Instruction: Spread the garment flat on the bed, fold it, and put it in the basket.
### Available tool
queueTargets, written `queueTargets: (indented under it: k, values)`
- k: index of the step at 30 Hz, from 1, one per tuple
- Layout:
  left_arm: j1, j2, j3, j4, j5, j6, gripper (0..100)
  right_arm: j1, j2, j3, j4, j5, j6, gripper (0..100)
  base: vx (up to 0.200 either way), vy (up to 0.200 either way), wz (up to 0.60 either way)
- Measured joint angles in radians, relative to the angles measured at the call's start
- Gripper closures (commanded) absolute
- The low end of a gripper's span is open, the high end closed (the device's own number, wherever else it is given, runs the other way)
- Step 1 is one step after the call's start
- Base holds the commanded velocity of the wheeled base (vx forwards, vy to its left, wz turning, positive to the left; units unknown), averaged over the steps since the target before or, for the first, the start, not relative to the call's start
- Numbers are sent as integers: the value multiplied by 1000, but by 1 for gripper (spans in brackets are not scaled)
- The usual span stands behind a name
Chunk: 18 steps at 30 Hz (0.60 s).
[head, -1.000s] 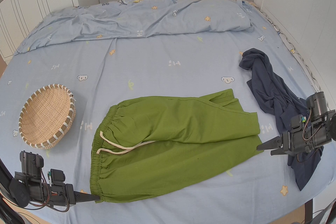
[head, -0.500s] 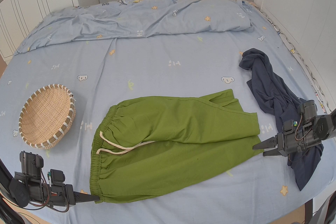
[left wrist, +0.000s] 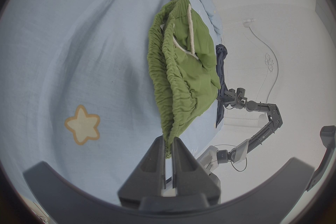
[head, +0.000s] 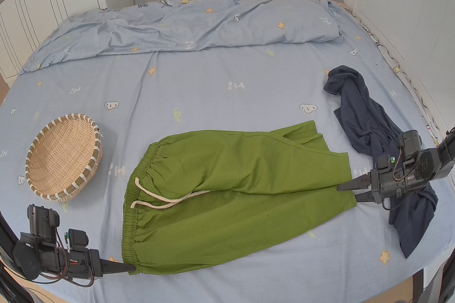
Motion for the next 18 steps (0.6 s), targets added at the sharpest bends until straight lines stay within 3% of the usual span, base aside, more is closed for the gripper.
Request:
queueTargets:
  k: [5,6,18]
  values:
    - [-1,0,0,-1,0,0,100,-14,23,-6,1,42,0,0,0,0,0]
    - [-1,0,0,-1,0,0,100,-18,26,-6,1,54,0,100,0,0,0]
    - [10,13,0,-1,0,-2,100,-54,46,1,4,89,-6,100,0,0,0]
